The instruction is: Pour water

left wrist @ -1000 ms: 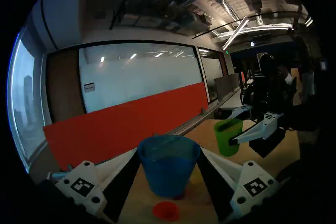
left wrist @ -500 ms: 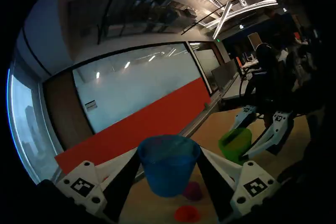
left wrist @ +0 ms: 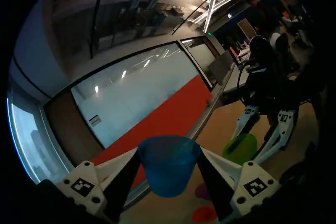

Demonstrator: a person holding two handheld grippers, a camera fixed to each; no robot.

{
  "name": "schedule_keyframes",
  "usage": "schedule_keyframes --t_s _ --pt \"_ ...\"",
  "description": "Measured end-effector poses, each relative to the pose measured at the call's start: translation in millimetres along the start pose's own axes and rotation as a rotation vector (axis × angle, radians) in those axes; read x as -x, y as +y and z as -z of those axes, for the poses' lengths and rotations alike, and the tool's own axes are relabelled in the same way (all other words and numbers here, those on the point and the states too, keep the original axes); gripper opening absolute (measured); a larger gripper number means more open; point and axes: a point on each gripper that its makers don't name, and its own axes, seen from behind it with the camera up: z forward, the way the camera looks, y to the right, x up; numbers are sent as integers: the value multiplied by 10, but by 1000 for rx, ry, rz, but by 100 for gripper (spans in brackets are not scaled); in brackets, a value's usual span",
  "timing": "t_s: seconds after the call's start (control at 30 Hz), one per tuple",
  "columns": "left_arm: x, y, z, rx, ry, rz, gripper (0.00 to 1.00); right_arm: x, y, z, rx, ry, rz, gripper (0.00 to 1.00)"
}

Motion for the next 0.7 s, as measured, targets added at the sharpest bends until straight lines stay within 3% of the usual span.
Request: schedule_keyframes --t_s 0.7 --pt "-218 -15 -67 -21 -2 -183 87 20 -140 -147 -38 -3 14 90"
